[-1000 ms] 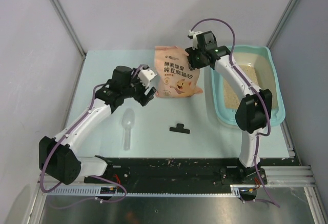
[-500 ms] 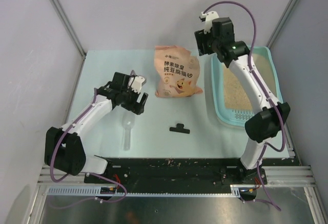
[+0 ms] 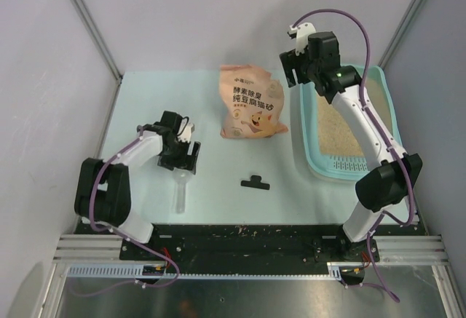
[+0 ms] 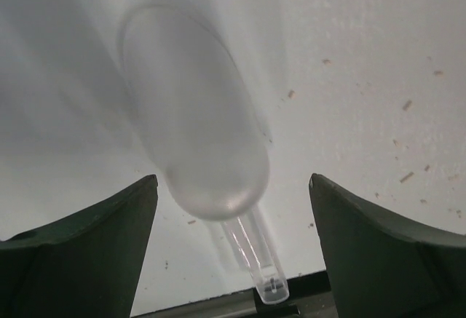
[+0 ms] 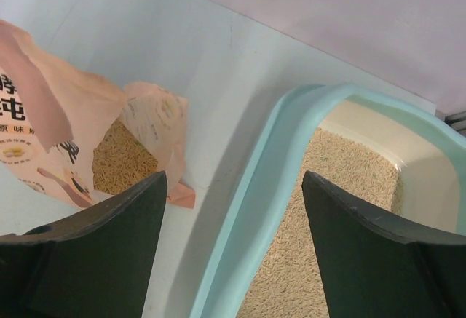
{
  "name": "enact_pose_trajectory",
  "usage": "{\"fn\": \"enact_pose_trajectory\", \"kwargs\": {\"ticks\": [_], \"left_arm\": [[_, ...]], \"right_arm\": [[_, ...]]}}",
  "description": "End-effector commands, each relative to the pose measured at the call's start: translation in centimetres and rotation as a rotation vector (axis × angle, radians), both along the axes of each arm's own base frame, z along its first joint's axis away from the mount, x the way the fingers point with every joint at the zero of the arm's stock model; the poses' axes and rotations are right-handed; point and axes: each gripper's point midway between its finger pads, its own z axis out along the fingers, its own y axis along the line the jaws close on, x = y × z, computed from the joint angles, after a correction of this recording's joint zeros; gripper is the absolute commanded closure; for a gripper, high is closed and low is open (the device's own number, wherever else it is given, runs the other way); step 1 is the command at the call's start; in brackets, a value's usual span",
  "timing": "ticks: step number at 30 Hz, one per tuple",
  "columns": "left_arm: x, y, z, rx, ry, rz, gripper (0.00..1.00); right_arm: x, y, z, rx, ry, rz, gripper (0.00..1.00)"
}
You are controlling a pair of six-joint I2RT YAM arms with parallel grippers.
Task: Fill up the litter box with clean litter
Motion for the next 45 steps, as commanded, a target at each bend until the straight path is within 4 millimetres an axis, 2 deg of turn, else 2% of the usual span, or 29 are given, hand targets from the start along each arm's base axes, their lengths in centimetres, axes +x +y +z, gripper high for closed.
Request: {"fn": "enact_pose_trajectory", "kwargs": {"ticks": [1, 6, 12, 15, 19, 23, 25, 26, 28, 29, 33, 34, 35, 37, 39, 40, 42, 43, 45], "left_arm": [[2.3, 0.3, 0.2, -0.005, 0.005, 0.11, 0.11], [3.2, -0.5, -1.0, -0.034, 0.058, 0.106, 0.16], [1.2, -0.4, -3.0, -0.026, 0.146, 0.123, 0.26], [-0.5, 0.4, -3.9, 0.01, 0.19, 0.134, 0.25], [-1.1, 0.5, -4.6, 0.016, 0.217, 0.125, 0.27], [0.2, 0.2, -3.7, 0.0, 0.175, 0.099, 0.47], [0.4, -0.1, -3.3, -0.016, 0.163, 0.093, 0.53], [0.5, -0.3, -3.1, -0.026, 0.159, 0.089, 0.58], [0.3, -0.7, -2.7, -0.054, 0.153, 0.082, 0.62], [0.4, -0.9, -2.3, -0.065, 0.146, 0.077, 0.69], [1.6, -2.0, 1.2, -0.158, 0.057, 0.005, 0.87], [2.5, -2.6, 2.5, -0.2, 0.026, -0.022, 0.91], [2.3, -3.4, 3.5, -0.266, 0.035, -0.043, 0.99], [3.7, -3.3, 5.6, -0.318, -0.019, -0.029, 1.0], [4.5, -4.1, 8.4, -0.442, -0.055, -0.021, 1.0], [5.8, -4.5, 10.4, -0.483, -0.103, -0.032, 1.0], [6.9, -5.6, 13.6, -0.607, -0.14, -0.058, 1.0], [8.2, -6.0, 16.5, -0.644, -0.207, -0.085, 1.0], [9.1, -6.8, 19.4, -0.713, -0.249, -0.112, 1.0]], "right_arm": [[-1.1, 0.6, 2.9, -0.002, -0.079, 0.04, 0.19], [-1.9, 0.1, 2.9, -0.017, -0.083, 0.04, 0.18], [-2.4, -0.6, 3.0, -0.027, -0.089, 0.027, 0.17], [-2.3, -0.6, 3.1, -0.027, -0.093, 0.028, 0.17], [-2.2, -0.3, 3.2, -0.017, -0.094, 0.036, 0.17], [-2.1, 0.1, 2.9, -0.016, -0.088, 0.047, 0.17], [-2.1, 0.2, 2.8, -0.016, -0.083, 0.052, 0.17], [-2.1, 0.3, 2.7, -0.016, -0.081, 0.055, 0.17], [-2.0, 0.4, 2.7, -0.018, -0.08, 0.057, 0.17], [-2.0, 0.6, 2.5, -0.02, -0.076, 0.062, 0.17], [-2.1, 0.8, 2.6, -0.026, -0.076, 0.076, 0.17], [-2.2, 0.9, 2.4, -0.03, -0.069, 0.082, 0.17], [-2.3, 1.1, 2.3, -0.031, -0.063, 0.091, 0.18], [-2.6, 1.4, 2.3, -0.021, -0.05, 0.11, 0.17], [-3.4, 2.5, 2.2, 0.018, -0.026, 0.162, 0.17], [-3.8, 3.1, 2.1, 0.038, -0.014, 0.194, 0.17], [-5.0, 5.3, 2.4, 0.108, 0.0, 0.315, 0.16], [-5.5, 6.1, 2.6, 0.143, 0.004, 0.358, 0.15], [-6.4, 8.3, 3.0, 0.235, 0.007, 0.46, 0.13]]}}
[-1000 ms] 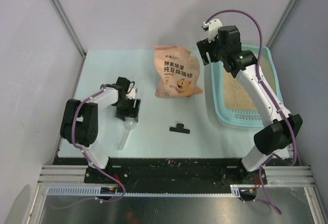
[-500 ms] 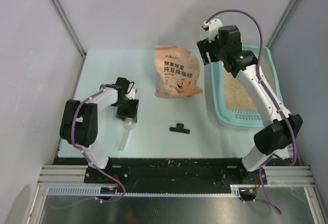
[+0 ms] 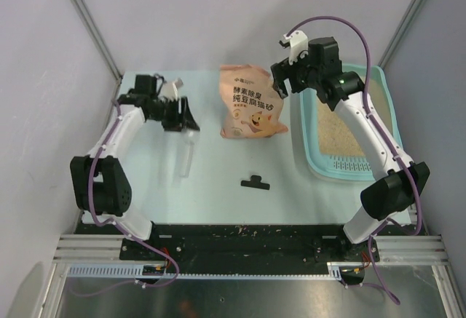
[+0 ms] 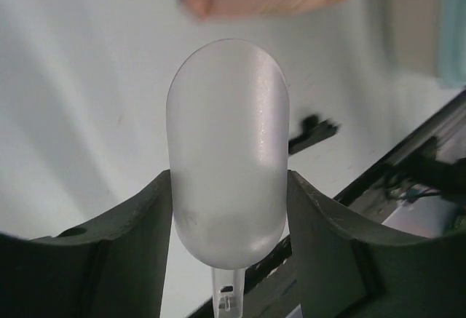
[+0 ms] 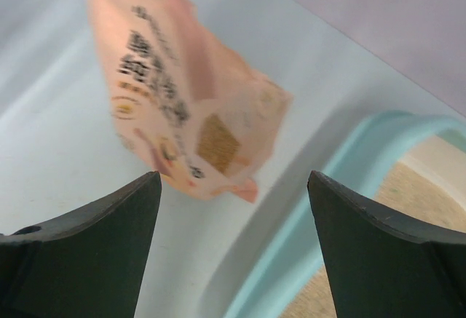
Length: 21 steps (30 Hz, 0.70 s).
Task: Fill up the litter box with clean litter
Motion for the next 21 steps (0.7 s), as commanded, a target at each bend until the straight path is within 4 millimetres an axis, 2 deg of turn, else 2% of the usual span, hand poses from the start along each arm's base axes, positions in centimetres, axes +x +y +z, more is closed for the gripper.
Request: {"fn": "enact_pose_trajectory", "kwargs": {"ticks": [1, 3, 5, 7, 8, 9, 11, 14, 15, 16, 18, 19, 21], "left_arm": [[2.6, -3.3, 12.0, -0.264, -0.259, -0.118, 1.0], [3.0, -3.8, 14.6, -0.318, -0.298, -0.13, 1.0], [3.5, -4.5, 18.1, -0.387, -0.359, -0.144, 1.0], [3.0, -5.3, 20.8, -0.471, -0.397, -0.193, 1.0], [3.3, -5.7, 22.4, -0.52, -0.427, -0.204, 1.0], [3.3, -5.9, 23.1, -0.545, -0.437, -0.214, 1.0], [3.2, -6.3, 25.4, -0.603, -0.49, -0.26, 1.0], [3.0, -6.7, 27.6, -0.645, -0.542, -0.319, 1.0], [3.2, -6.8, 27.8, -0.65, -0.544, -0.323, 1.0], [3.2, -6.8, 28.6, -0.651, -0.567, -0.335, 1.0], [3.0, -6.9, 29.2, -0.664, -0.573, -0.361, 1.0], [2.8, -7.0, 29.8, -0.672, -0.583, -0.374, 1.0], [2.6, -7.0, 30.1, -0.674, -0.597, -0.395, 1.0]], "right_arm": [[-3.1, 5.5, 3.4, 0.237, 0.004, 0.253, 0.13], [-3.7, 7.3, 4.4, 0.305, 0.004, 0.328, 0.12], [-4.0, 9.3, 4.1, 0.34, 0.028, 0.36, 0.11], [-4.6, 11.4, 4.8, 0.377, 0.02, 0.421, 0.11], [-5.0, 12.5, 4.3, 0.411, 0.061, 0.469, 0.11], [-5.2, 13.3, 4.9, 0.437, 0.051, 0.518, 0.11], [-6.4, 15.0, 4.5, 0.492, 0.126, 0.639, 0.11], [-7.4, 16.1, 4.9, 0.525, 0.151, 0.752, 0.1], [-7.1, 16.5, 3.9, 0.523, 0.178, 0.767, 0.1], [-7.0, 16.6, 4.3, 0.529, 0.178, 0.78, 0.1], [-6.9, 17.2, 3.6, 0.553, 0.223, 0.81, 0.1], [-7.6, 17.4, 4.1, 0.572, 0.24, 0.87, 0.1], [-7.8, 17.6, 4.1, 0.615, 0.287, 0.923, 0.1]]}}
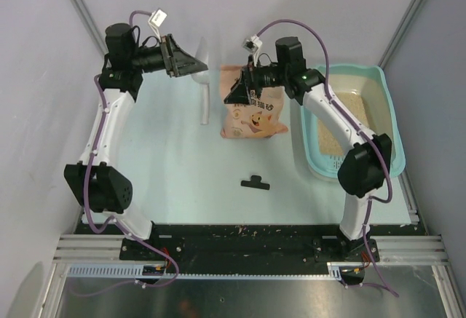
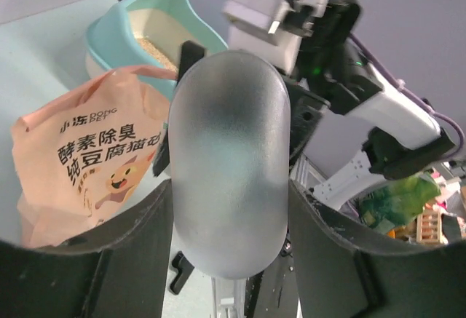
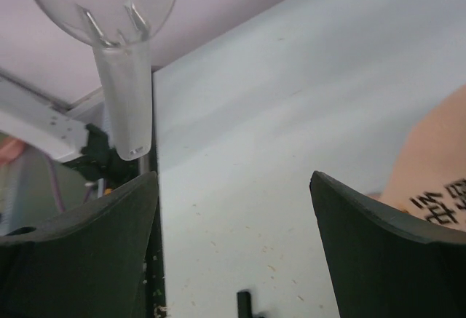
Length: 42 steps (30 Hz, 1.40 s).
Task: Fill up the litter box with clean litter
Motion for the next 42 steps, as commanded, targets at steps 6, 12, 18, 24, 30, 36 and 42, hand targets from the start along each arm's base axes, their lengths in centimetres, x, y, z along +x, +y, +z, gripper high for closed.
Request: {"fn": "enact_pose_trajectory", "kwargs": {"ticks": [6, 12, 18, 24, 30, 36, 42], "left_arm": [[-2.1, -0.4, 4.5, -0.038, -0.191, -0.128, 1.0], [-1.4, -1.0, 5.1, -0.078, -0.225, -0.135, 1.0], [-1.7, -2.1, 6.3, -0.103, -0.253, -0.15, 1.0], [-1.4, -2.2, 6.5, -0.109, -0.258, -0.139, 1.0], [-0.9, -2.2, 6.5, -0.112, -0.271, -0.129, 1.0], [-0.5, -2.1, 7.0, -0.116, -0.294, -0.112, 1.0], [0.3, -2.0, 7.7, -0.114, -0.346, -0.086, 1.0]], "right_arm": [[-3.3, 0.4, 6.3, 0.274, 0.012, 0.393, 0.14], [-2.9, 1.9, 6.1, 0.272, 0.044, 0.384, 0.16], [-0.5, 3.6, 6.3, 0.28, -0.003, 0.244, 0.2], [-1.7, 5.2, 6.5, 0.278, -0.056, 0.28, 0.22], [-2.9, 5.4, 6.8, 0.278, -0.078, 0.331, 0.24], [-3.7, 5.1, 7.2, 0.295, -0.075, 0.375, 0.24], [-3.9, 6.2, 7.5, 0.312, -0.084, 0.386, 0.27]]}}
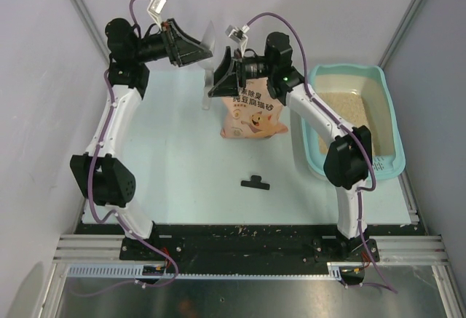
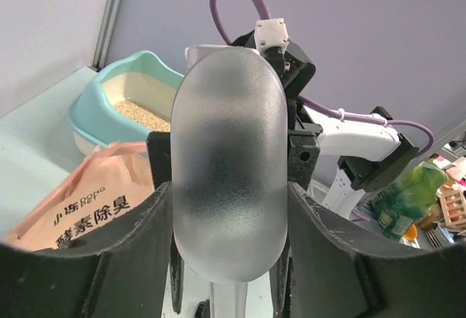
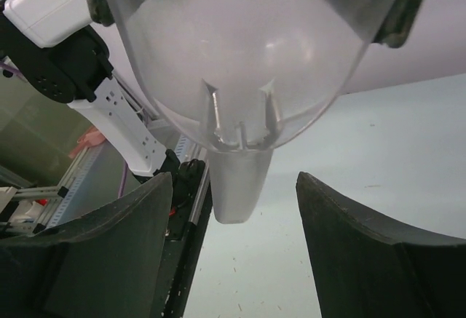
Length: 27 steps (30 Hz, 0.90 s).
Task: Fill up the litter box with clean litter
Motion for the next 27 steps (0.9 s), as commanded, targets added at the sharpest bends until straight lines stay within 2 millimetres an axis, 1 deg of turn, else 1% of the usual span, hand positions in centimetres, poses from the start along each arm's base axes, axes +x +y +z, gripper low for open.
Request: {"fn": "enact_pose_trajectory", "kwargs": {"ticks": [1, 2, 5, 6, 7, 8, 9, 10, 11, 12, 13, 14, 15, 16, 17, 18, 19, 20, 21, 22, 23, 24, 25, 26, 27], "left_arm": [[0.1, 0.1, 3.0, -0.02, -0.125, 0.034, 1.0], [0.1, 0.1, 3.2, -0.02, -0.136, 0.036, 1.0], [0.4, 0.1, 3.5, -0.023, -0.146, 0.04, 1.0], [0.5, 0.1, 3.3, -0.022, -0.143, 0.04, 1.0], [0.5, 0.2, 3.3, -0.021, -0.142, 0.038, 1.0], [0.5, 0.2, 3.2, -0.021, -0.139, 0.037, 1.0], [0.4, 0.2, 3.2, -0.021, -0.14, 0.039, 1.0], [0.5, 0.4, 3.1, -0.021, -0.134, 0.045, 0.95], [0.6, 0.6, 2.7, -0.02, -0.122, 0.051, 0.74], [0.7, 0.8, 2.5, -0.019, -0.117, 0.06, 0.65], [0.9, 1.4, 2.2, -0.018, -0.11, 0.079, 0.59], [1.0, 1.8, 1.7, -0.016, -0.08, 0.107, 0.51], [1.3, 2.2, 1.4, 0.0, -0.095, 0.138, 0.47], [1.7, 2.9, 0.9, 0.021, -0.084, 0.175, 0.43], [2.0, 3.2, 0.0, 0.047, -0.045, 0.199, 0.4], [1.8, 3.6, 0.3, 0.061, -0.1, 0.225, 0.37], [1.9, 4.3, 0.3, 0.067, -0.114, 0.26, 0.34], [1.8, 4.7, -0.8, 0.079, -0.09, 0.28, 0.27], [1.0, 5.0, -0.2, 0.102, -0.167, 0.295, 0.25], [0.6, 5.2, -0.1, 0.12, -0.199, 0.304, 0.23], [0.3, 5.3, -0.9, 0.149, -0.188, 0.308, 0.2], [0.1, 5.5, -1.0, 0.186, -0.259, 0.315, 0.18], [-0.5, 5.6, -0.7, 0.202, -0.287, 0.322, 0.17], [-0.5, 5.8, -1.0, 0.242, -0.309, 0.334, 0.14], [-0.6, 5.8, -1.0, 0.269, -0.326, 0.346, 0.14]], "right_arm": [[-1.1, 1.0, 2.4, 0.055, -0.075, 0.039, 0.28], [-1.0, 1.3, 2.2, 0.057, -0.087, 0.038, 0.3], [-0.7, 1.8, 2.2, 0.054, -0.084, 0.008, 0.41], [-0.5, 1.9, 2.2, 0.054, -0.085, -0.003, 0.5], [-0.3, 1.9, 2.2, 0.049, -0.08, -0.016, 0.56], [0.6, 1.7, 2.2, 0.046, -0.073, -0.06, 0.62], [1.0, 1.4, 2.5, 0.05, -0.1, -0.084, 0.74], [1.4, 1.1, 2.2, 0.028, -0.081, -0.111, 0.8], [2.6, 0.5, 2.0, 0.017, -0.089, -0.169, 0.86], [2.7, -0.2, 2.9, 0.012, -0.114, -0.203, 0.99], [3.3, -0.8, 1.2, -0.061, -0.126, -0.243, 1.0], [4.3, -1.5, 1.5, -0.096, -0.178, -0.322, 1.0], [4.2, -2.0, 1.0, -0.14, -0.214, -0.344, 1.0], [3.5, -3.4, 0.4, -0.21, -0.336, -0.351, 1.0], [4.8, -4.5, -0.9, -0.297, -0.374, -0.452, 1.0], [4.9, -5.1, -1.7, -0.362, -0.423, -0.497, 1.0], [4.4, -6.5, -1.5, -0.417, -0.469, -0.54, 1.0], [5.8, -8.3, -2.2, -0.511, -0.583, -0.618, 1.0], [6.2, -9.6, -4.2, -0.598, -0.607, -0.652, 1.0], [6.6, -10.4, -4.5, -0.644, -0.657, -0.692, 1.0], [7.2, -12.6, -4.0, -0.718, -0.747, -0.762, 1.0], [7.3, -13.6, -5.4, -0.778, -0.768, -0.776, 1.0], [7.8, -14.3, -5.3, -0.806, -0.816, -0.809, 1.0], [8.0, -15.9, -4.6, -0.858, -0.865, -0.876, 1.0], [8.3, -16.5, -4.2, -0.896, -0.962, -0.869, 1.0]]}}
